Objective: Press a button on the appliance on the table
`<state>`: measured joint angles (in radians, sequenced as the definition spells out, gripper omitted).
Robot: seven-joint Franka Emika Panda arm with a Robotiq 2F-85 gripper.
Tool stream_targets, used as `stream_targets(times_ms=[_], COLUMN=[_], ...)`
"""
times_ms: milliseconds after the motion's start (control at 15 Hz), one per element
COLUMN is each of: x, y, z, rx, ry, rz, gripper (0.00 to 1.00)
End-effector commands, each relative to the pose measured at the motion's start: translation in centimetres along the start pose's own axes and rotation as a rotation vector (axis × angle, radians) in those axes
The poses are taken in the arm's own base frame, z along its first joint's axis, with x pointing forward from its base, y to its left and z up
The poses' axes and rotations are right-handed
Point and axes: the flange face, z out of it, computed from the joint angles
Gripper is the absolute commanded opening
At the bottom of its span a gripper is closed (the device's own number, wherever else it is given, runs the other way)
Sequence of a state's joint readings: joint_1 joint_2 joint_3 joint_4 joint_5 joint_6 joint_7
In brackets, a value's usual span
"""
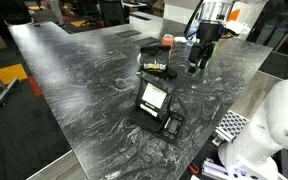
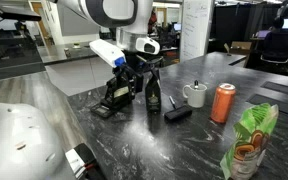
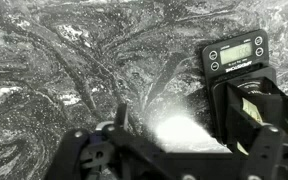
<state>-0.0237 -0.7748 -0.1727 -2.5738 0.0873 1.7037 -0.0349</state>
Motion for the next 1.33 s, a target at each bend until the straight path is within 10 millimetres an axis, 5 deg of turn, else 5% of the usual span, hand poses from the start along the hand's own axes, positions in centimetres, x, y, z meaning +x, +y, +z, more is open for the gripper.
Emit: stream_targets(times_ms=[0, 733, 1267], x=[0.0, 0.0, -1.4], y=[0.0, 0.0, -6.7], z=[0.0, -0.1, 2.8], rx=[0.000, 0.000, -0.156], ry=[-0.001, 0.000, 0.057], rz=[0.000, 0.000, -0.016], gripper=[1.00, 1.00, 1.00])
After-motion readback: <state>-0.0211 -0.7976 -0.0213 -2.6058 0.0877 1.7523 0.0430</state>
